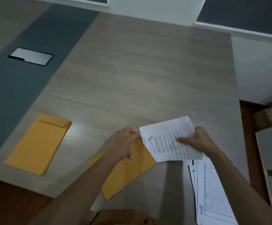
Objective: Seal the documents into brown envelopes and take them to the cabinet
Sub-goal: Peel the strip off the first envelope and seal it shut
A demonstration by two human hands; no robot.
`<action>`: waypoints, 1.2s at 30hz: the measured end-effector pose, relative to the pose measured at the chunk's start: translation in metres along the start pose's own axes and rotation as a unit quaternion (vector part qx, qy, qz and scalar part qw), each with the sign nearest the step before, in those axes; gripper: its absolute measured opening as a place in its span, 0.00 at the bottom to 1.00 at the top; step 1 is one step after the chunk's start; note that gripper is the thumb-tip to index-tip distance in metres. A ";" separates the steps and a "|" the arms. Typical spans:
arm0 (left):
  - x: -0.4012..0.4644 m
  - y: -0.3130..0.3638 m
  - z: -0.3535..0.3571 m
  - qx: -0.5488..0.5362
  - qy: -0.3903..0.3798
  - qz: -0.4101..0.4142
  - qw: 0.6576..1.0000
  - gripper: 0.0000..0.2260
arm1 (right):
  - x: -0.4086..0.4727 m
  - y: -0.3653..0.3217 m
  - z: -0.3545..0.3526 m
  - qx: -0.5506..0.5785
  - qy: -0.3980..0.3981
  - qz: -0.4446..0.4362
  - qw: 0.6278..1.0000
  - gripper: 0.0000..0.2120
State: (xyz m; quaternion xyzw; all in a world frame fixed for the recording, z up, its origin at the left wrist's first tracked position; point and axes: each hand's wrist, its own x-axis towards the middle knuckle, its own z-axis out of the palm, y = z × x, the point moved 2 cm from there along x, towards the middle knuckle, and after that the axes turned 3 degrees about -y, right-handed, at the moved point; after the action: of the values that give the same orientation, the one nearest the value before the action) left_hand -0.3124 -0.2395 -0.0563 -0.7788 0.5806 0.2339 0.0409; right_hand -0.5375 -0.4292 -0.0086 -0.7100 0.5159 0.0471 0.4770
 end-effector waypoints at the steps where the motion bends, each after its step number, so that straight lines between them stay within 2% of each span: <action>1: 0.000 0.000 0.000 0.003 0.002 0.006 1.000 0.42 | 0.001 0.000 0.000 -0.002 -0.013 0.002 1.000 0.16; 7: 0.006 0.000 0.001 0.031 -0.006 0.049 0.998 0.44 | 0.008 -0.009 0.006 0.026 -0.096 0.000 0.995 0.13; 11: 0.006 -0.001 -0.002 0.019 -0.010 0.064 0.998 0.46 | 0.011 -0.013 0.024 0.051 -0.120 0.006 0.991 0.11; 15: -0.011 0.002 0.002 -0.050 -0.001 0.015 0.999 0.58 | 0.011 -0.006 0.036 0.081 -0.105 0.028 0.991 0.12; 17: -0.022 0.011 0.009 -0.044 -0.012 -0.001 0.999 0.66 | 0.009 0.000 0.039 0.098 -0.110 0.033 0.988 0.12; 19: -0.027 0.018 0.017 -0.019 -0.018 -0.007 1.000 0.69 | 0.007 0.003 0.040 0.110 -0.111 0.032 0.987 0.12; 29: -0.026 0.031 0.011 -0.009 -0.001 0.037 0.999 0.67 | -0.006 -0.002 0.058 0.140 -0.126 0.033 0.982 0.11; 36: -0.022 0.044 0.004 -0.022 0.005 0.062 0.998 0.67 | -0.019 -0.015 0.067 0.086 -0.087 0.011 0.992 0.14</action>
State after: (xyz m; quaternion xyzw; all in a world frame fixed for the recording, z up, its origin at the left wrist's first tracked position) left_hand -0.3590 -0.2324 -0.0417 -0.7430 0.6230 0.2445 0.0057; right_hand -0.5062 -0.3668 -0.0248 -0.6534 0.4828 0.0690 0.5790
